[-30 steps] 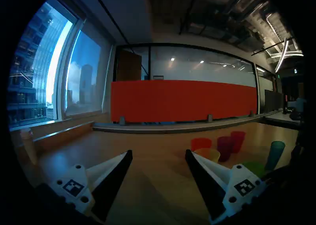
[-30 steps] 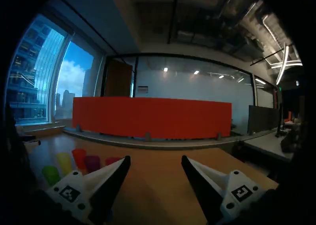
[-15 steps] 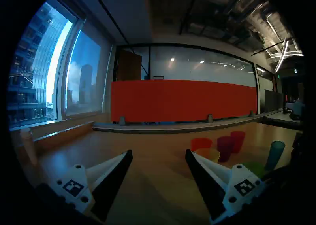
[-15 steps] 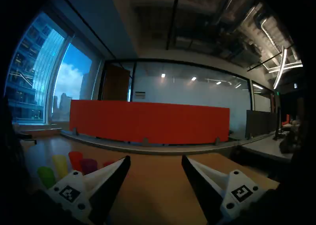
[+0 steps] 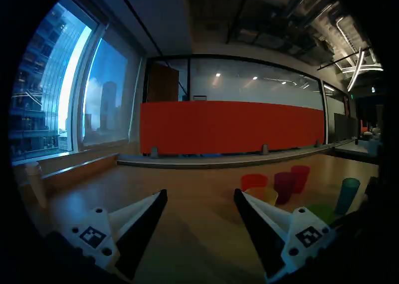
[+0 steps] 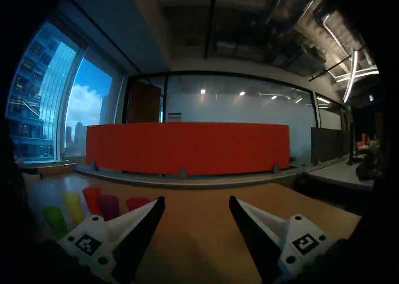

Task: Pour water

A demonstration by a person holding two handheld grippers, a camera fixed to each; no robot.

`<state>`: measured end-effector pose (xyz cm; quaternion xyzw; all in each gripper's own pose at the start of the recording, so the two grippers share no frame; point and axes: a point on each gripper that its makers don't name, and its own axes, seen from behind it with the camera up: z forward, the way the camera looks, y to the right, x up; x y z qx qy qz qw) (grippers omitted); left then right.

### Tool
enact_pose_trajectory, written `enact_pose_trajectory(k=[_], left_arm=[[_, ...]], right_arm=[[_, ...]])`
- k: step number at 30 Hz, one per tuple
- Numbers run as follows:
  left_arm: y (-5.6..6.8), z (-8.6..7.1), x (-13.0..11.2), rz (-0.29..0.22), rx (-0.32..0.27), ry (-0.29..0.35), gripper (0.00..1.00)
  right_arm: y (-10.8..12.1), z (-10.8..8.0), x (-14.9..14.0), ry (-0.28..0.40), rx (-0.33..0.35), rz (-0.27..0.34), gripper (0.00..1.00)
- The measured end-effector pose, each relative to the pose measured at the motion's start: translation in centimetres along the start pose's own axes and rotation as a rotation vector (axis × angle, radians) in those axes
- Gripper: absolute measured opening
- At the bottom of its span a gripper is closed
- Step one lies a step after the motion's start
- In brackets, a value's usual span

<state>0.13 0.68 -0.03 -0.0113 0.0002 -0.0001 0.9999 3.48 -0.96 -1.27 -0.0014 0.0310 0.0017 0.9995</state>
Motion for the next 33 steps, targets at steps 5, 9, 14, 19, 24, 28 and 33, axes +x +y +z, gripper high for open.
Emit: enact_pose_trajectory(k=[5,9,14,19,24,28,33], left_arm=[[0.0,0.0,0.0,0.000,0.000,0.000,1.00],[0.0,0.0,0.0,0.000,0.000,0.000,1.00],[0.0,0.0,0.0,0.000,0.000,0.000,1.00],[0.1,0.0,0.0,0.000,0.000,0.000,1.00],[0.1,0.0,0.0,0.000,0.000,0.000,1.00],[0.1,0.0,0.0,0.000,0.000,0.000,1.00],[0.1,0.0,0.0,0.000,0.000,0.000,1.00]], right_arm=[[0.6,0.4,-1.1,-0.013,-0.005,0.023,1.00],[0.8,0.5,-1.8,-0.024,-0.005,0.027,1.00],[1.0,0.5,-2.2,-0.030,-0.005,0.026,1.00],[1.2,0.6,-2.6,-0.036,-0.006,0.025,1.00],[1.3,0.6,-3.0,-0.042,-0.006,0.022,1.00],[1.4,0.6,-3.2,-0.046,-0.008,0.021,1.00],[1.6,0.8,-3.3,-0.049,-0.010,0.024,1.00]])
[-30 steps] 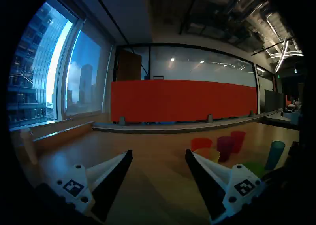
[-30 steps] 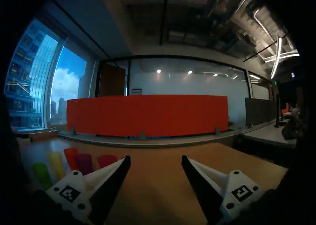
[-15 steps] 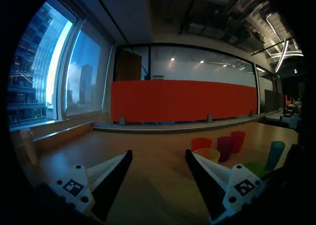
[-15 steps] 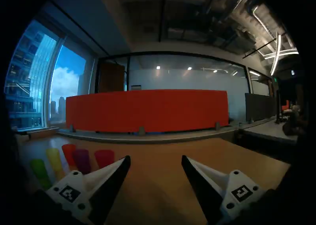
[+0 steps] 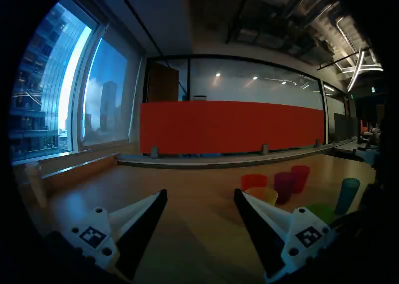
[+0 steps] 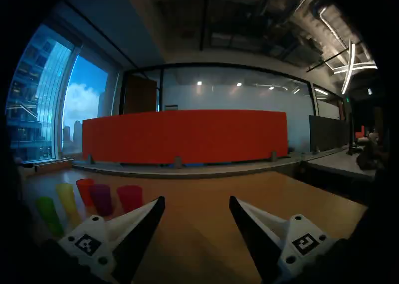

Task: Pour water

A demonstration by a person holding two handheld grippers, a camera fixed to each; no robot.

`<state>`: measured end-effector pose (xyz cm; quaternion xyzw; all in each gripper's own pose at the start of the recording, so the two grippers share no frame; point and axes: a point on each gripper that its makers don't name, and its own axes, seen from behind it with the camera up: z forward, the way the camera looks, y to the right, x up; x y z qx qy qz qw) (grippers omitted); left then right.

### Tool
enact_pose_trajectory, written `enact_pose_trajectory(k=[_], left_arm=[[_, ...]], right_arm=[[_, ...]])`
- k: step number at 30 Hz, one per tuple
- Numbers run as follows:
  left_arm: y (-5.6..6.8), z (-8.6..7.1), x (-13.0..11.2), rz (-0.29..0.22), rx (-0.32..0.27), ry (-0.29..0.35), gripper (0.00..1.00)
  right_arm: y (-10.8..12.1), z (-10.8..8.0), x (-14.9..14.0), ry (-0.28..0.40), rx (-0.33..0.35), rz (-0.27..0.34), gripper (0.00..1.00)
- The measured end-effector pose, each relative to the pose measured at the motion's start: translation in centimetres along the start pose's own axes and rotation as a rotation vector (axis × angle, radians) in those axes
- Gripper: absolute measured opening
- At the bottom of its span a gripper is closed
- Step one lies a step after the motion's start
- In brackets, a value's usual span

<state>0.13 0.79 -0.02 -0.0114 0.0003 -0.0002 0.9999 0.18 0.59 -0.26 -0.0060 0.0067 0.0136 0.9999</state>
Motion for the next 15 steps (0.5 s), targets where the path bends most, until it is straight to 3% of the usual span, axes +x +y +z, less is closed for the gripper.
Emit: enact_pose_trajectory(k=[15], left_arm=[[-0.08,-0.02,0.01,0.000,0.000,0.000,1.00]], right_arm=[[-0.52,-0.08,-0.26,-0.012,0.004,-0.027,1.00]])
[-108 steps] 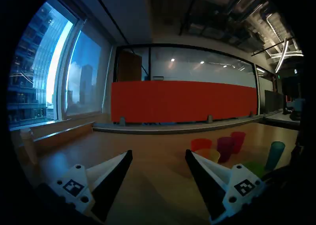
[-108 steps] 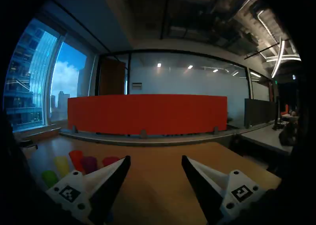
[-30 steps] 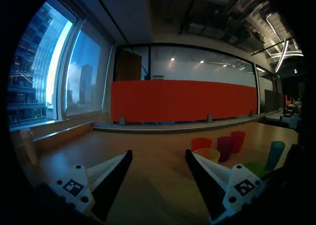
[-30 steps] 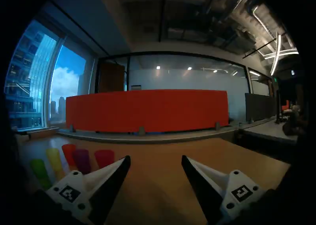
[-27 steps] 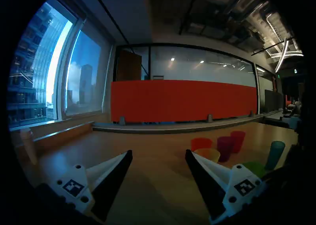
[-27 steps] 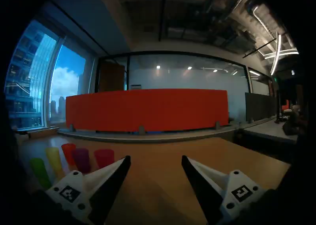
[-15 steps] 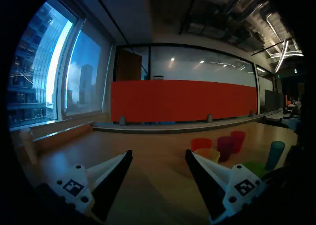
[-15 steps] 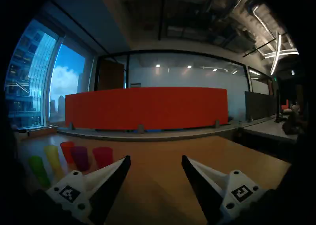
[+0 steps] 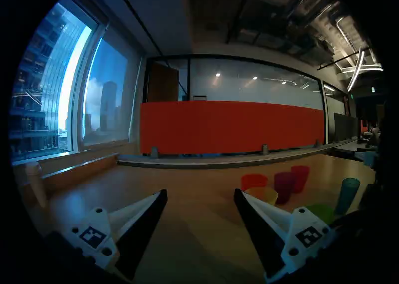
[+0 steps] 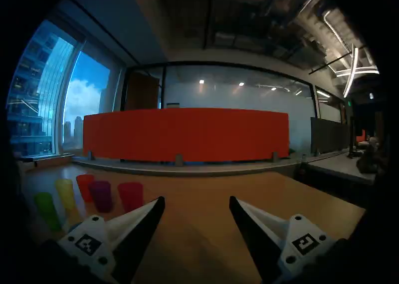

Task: Pour water

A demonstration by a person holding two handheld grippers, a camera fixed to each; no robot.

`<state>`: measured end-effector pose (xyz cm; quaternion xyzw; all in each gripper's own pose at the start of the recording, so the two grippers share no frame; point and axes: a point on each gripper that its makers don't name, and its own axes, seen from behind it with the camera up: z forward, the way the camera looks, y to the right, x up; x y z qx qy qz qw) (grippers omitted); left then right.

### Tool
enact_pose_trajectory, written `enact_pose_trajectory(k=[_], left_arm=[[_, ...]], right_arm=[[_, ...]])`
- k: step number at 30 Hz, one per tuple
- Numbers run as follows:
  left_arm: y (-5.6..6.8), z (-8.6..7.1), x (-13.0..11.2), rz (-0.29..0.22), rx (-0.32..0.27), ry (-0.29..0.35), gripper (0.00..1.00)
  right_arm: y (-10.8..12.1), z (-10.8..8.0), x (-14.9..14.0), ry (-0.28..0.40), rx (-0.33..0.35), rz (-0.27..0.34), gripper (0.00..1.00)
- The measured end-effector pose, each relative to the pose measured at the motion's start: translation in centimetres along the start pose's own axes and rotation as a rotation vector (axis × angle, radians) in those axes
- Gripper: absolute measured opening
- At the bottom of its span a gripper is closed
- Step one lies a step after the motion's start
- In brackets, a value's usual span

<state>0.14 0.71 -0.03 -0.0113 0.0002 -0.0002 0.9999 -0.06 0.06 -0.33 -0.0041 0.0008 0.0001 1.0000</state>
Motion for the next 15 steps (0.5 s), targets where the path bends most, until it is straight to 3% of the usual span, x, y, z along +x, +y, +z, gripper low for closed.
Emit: enact_pose_trajectory(k=[15], left_arm=[[0.04,0.03,0.02,0.000,0.000,0.000,1.00]], right_arm=[[0.07,-0.06,-0.10,-0.002,-0.003,0.001,1.00]])
